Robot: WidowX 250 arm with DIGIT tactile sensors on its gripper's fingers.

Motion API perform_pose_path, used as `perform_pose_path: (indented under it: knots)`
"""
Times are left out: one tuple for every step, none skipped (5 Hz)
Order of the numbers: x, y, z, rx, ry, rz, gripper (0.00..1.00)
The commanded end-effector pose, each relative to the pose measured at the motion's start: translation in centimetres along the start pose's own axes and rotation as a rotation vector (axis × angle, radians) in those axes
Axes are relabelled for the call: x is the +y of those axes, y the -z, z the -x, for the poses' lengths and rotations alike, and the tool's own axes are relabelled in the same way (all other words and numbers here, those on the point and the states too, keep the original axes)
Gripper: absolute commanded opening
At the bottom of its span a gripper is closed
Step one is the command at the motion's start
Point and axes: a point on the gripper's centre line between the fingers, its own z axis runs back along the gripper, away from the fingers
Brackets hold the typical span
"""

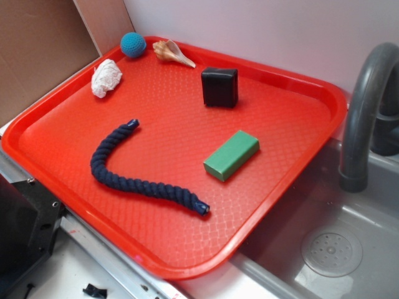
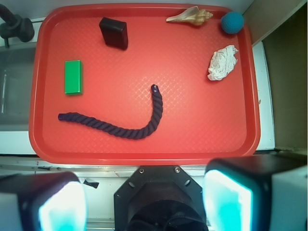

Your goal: Grab the white paper.

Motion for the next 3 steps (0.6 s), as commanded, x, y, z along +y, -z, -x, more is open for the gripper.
perform_pose_path:
  knots:
    - [0.0, 0.0, 0.0, 0.000, 0.000, 0.000, 1.00]
    - [1.2, 1.1, -1.4, -0.066, -0.170, 0.072, 1.00]
    - [4.0, 3.6, -3.2, -0.257, -0.403, 0.072, 1.00]
